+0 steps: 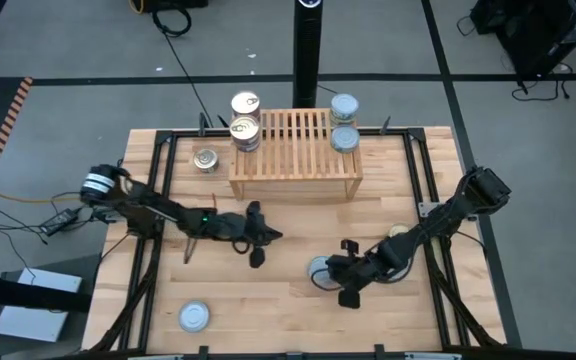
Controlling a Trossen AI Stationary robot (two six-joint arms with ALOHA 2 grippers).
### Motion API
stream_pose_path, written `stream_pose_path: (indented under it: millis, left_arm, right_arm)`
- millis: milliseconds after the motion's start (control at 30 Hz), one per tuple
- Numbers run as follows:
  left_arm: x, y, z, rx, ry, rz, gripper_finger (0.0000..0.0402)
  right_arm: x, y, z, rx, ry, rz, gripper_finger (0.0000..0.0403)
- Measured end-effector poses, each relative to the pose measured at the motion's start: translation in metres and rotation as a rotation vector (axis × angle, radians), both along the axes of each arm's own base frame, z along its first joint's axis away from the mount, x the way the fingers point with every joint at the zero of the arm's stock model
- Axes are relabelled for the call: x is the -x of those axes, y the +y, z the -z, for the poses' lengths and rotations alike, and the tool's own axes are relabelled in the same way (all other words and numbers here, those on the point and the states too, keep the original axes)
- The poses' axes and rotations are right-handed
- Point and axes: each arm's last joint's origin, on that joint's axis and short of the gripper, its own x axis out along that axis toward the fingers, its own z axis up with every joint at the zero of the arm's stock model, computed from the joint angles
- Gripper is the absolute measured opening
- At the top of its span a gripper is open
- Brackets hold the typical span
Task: Stack canned seafood by type on shelf
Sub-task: Stack the green tuna can on top of the other green tuna can on the shelf
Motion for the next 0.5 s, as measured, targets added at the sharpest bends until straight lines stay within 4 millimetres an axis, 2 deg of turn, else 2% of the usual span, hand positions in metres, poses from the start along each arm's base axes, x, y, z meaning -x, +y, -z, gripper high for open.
stream_pose_path:
  millis: [233, 333, 433, 500]
  left_arm:
    - [-0.043, 0.005, 0.022, -0.063, 0.058, -0.032, 0.0003]
    - [-0.052, 0.009, 0.036, -0.068, 0.100, -0.051, 0.0003]
    - [-0.060, 0.011, 0.046, -0.072, 0.119, -0.060, 0.0003]
    - [-0.064, 0.010, 0.052, -0.076, 0.134, -0.057, 0.0003]
  right_arm:
    - [-0.005, 0.000, 0.007, -0.036, 0.033, -0.079, 0.0004]
    - [-0.010, 0.001, 0.014, -0.028, 0.025, -0.090, 0.0004]
    - [-0.013, -0.002, 0.033, 0.041, 0.059, -0.074, 0.0005]
    - [-0.018, -0.003, 0.034, 0.051, 0.021, -0.062, 0.0005]
